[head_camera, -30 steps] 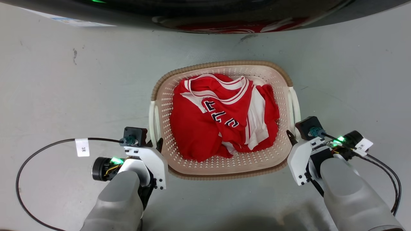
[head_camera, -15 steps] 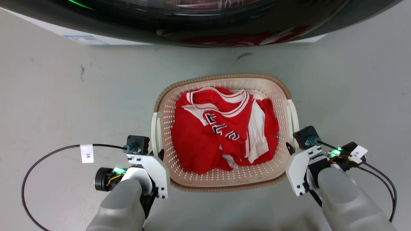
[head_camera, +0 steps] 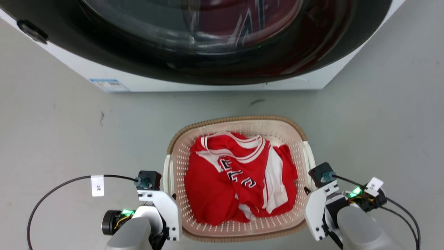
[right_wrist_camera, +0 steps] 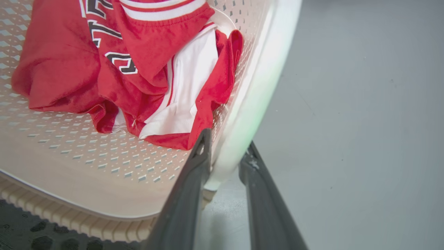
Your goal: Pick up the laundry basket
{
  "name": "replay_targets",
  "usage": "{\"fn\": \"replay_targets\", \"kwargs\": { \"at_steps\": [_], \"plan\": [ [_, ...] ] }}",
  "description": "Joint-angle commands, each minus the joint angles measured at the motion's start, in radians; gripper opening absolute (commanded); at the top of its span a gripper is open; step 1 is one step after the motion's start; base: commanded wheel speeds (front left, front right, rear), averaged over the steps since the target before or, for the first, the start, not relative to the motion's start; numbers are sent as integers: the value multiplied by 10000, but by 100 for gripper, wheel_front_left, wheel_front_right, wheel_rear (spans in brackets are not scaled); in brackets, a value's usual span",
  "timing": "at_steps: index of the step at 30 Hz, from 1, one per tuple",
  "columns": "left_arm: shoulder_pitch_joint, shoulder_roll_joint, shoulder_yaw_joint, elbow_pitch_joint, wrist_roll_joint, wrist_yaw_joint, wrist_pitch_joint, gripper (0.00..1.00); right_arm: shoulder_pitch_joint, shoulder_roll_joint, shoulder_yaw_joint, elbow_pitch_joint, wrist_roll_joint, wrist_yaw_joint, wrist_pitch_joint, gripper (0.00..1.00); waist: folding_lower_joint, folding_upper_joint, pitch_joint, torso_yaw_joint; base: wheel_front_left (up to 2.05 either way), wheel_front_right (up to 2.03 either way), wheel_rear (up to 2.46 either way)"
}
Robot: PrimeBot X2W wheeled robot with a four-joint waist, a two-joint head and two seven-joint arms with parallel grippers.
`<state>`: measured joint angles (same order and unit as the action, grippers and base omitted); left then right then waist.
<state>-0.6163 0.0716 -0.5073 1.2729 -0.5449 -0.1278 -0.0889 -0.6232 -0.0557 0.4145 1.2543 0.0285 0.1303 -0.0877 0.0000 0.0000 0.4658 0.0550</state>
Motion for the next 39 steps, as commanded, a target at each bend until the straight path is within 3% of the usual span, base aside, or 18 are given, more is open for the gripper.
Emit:
{"fn": "replay_targets", "kwargs": {
  "at_steps": [1, 31, 39],
  "plan": [
    [86, -70, -108, -117, -27, -38, 50, 0, 157, 98, 203, -90, 93, 7, 48, 0, 0, 0, -453, -62, 0, 0, 0],
    [1779, 490, -1976, -457, -2106, -40, 2482, 0, 1773, 106, 4160, -249, 3909, 18, 2375, 0, 0, 0, -4585, -404, 0, 0, 0],
    [1758, 616, -2357, -599, -2481, -40, 2978, 0, 1793, 111, 4725, -187, 4653, 18, 2752, 0, 0, 0, -4976, -412, 0, 0, 0]
  ]
}}
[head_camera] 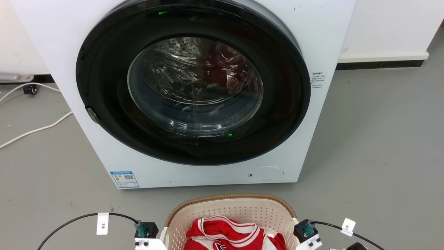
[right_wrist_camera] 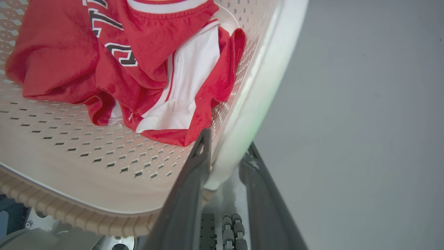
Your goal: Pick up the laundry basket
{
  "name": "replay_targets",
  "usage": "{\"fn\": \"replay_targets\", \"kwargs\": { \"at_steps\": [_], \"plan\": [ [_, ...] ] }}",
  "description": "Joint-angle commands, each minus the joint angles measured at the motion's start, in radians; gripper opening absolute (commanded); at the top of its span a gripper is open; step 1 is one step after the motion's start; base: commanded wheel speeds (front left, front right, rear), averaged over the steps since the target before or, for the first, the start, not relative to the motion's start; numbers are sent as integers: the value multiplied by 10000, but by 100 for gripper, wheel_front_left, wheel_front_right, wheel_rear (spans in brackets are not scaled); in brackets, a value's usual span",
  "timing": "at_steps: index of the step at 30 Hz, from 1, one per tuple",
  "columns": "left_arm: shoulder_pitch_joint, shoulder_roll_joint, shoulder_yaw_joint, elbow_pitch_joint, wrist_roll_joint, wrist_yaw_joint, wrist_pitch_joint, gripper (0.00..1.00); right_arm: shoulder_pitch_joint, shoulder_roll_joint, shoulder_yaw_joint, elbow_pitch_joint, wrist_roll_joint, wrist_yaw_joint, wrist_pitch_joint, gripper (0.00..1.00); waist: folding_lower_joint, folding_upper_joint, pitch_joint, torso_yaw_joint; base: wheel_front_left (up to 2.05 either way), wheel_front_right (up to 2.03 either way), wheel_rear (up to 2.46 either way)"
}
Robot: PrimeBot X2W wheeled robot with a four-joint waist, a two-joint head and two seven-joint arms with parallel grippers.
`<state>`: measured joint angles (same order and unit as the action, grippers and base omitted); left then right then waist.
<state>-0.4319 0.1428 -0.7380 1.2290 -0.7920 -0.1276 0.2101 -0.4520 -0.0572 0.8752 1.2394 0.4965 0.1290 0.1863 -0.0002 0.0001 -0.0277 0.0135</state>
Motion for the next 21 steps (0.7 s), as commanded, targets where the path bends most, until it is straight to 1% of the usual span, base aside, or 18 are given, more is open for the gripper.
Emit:
{"fn": "replay_targets", "kwargs": {
  "at_steps": [1, 12, 17, 21],
  "plan": [
    [-89, -85, -100, -168, -37, -42, 15, 0, 87, 124, 185, -27, 56, 32, 67, 0, 2, -1, -89, 3, 0, 0, 0],
    [72, 6, -517, -208, -444, -42, 329, 0, 186, 5, 838, -63, 905, 32, 514, 0, 2, -1, -490, -16, 0, 0, 0],
    [58, -8, -714, -247, -664, -42, 588, 0, 192, -75, 1137, -120, 1304, 32, 693, 0, 2, -1, -619, -5, 0, 0, 0],
    [-91, 86, -881, -287, -816, -42, 808, 0, 199, -163, 1365, -118, 1597, 32, 781, 0, 2, -1, -685, 28, 0, 0, 0]
  ]
}}
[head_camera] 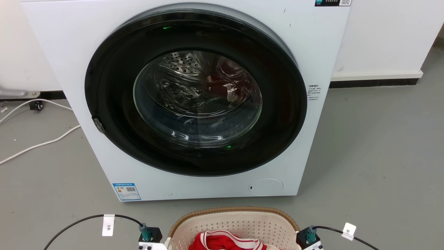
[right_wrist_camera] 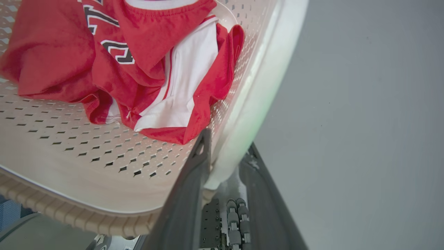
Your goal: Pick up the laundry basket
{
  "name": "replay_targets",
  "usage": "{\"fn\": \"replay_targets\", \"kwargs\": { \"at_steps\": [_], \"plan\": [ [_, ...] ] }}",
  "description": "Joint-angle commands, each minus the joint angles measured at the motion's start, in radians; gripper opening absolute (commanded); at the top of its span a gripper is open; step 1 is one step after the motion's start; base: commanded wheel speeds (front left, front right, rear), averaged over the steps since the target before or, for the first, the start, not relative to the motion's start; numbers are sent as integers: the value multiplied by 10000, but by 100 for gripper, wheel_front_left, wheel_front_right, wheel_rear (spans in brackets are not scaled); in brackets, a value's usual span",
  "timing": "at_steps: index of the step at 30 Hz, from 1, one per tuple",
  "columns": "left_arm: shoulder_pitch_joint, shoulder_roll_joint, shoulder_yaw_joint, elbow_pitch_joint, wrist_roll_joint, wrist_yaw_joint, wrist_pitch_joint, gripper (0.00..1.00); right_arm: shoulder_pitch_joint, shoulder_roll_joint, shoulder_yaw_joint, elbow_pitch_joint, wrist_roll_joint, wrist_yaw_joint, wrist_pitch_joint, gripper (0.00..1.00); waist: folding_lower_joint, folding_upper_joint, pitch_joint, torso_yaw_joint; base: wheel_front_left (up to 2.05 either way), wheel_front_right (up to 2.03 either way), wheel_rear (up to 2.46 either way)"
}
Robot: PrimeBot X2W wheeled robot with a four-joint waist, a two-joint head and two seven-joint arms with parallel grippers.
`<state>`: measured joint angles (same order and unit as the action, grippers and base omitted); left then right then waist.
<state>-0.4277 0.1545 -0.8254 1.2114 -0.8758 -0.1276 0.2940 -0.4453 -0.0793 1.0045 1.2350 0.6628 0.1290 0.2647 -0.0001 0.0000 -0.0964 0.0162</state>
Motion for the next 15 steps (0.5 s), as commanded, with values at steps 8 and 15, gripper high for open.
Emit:
{"fn": "replay_targets", "kwargs": {
  "at_steps": [8, 15],
  "plan": [
    [-313, 70, -306, -112, -186, -42, 35, 0, 133, 16, 478, -87, 434, 32, 98, 0, 1, 0, -58, -2, 0, 0, 0],
    [-373, 89, -520, -91, -386, -43, 9, 0, 59, -10, 806, -72, 791, 32, 61, 0, 1, 0, -69, -22, 0, 0, 0]
  ]
}}
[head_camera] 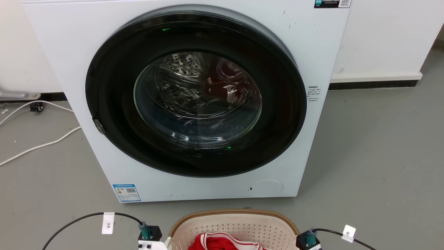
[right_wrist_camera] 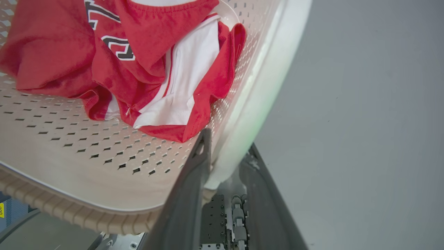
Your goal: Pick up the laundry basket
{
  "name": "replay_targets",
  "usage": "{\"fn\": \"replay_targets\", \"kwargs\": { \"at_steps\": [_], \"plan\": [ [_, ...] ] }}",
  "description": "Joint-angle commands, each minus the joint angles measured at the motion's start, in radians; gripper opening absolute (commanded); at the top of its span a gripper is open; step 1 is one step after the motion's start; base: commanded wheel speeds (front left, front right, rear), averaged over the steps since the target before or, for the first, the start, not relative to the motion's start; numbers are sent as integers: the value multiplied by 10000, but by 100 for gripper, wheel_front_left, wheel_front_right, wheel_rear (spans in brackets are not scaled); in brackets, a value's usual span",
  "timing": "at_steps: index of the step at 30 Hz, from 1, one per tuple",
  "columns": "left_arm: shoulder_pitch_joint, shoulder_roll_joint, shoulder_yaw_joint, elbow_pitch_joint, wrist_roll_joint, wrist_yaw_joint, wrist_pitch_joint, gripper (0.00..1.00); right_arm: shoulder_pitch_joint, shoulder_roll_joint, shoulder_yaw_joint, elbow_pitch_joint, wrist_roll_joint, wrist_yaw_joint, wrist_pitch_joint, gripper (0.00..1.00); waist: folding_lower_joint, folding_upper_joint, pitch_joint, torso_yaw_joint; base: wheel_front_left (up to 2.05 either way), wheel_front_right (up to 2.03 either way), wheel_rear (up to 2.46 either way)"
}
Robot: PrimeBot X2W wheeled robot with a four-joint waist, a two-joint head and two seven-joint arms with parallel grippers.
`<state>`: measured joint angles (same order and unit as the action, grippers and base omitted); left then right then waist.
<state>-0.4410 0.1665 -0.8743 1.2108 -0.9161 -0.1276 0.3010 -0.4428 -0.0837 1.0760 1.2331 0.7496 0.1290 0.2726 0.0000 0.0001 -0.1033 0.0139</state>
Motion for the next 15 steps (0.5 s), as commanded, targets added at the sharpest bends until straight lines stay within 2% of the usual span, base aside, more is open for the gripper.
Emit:
{"fn": "replay_targets", "kwargs": {
  "at_steps": [1, 15],
  "plan": [
    [-249, -33, -59, -81, -8, -43, -58, 0, 28, 29, 134, -45, -23, 32, -17, 0, 0, -1, -1, 3, 0, 0, 0],
    [-317, -3, -431, -111, -426, -43, 24, 0, -70, -32, 691, 11, 616, 32, 54, 0, 0, -1, 18, 39, 0, 0, 0]
  ]
}}
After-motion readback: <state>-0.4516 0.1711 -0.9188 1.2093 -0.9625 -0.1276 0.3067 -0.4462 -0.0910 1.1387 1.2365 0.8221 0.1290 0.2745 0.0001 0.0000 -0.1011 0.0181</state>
